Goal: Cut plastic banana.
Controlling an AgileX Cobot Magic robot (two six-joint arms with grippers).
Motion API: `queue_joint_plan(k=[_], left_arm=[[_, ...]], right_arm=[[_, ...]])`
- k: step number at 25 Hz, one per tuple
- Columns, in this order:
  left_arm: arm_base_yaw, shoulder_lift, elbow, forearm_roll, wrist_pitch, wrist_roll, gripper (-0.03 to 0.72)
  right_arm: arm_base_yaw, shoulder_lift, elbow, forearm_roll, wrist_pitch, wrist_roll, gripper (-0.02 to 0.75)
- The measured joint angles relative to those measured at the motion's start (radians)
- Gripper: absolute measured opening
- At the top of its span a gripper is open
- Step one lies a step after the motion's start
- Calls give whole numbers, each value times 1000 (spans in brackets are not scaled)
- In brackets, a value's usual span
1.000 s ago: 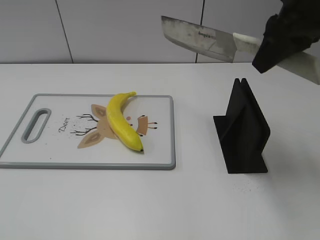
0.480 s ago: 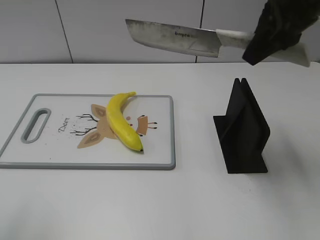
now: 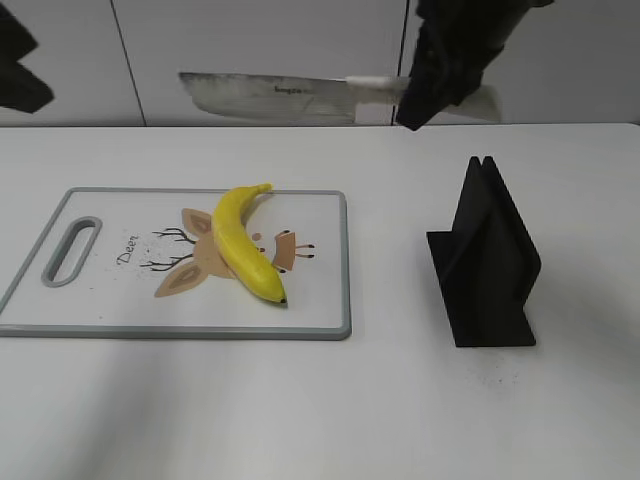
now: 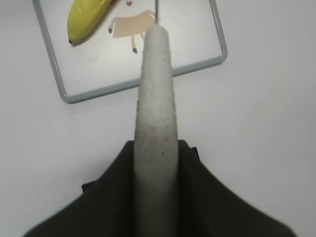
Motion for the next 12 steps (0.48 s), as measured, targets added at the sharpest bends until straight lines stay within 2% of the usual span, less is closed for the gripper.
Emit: queue_joint_plan(k=[5, 12], left_arm=[[-2, 160, -97, -16, -12, 101, 486], [-12, 280, -129, -54, -54, 218, 518]], right_arm=[[32, 104, -75, 4, -1, -67, 181], [37, 180, -119, 11, 1, -181, 181]])
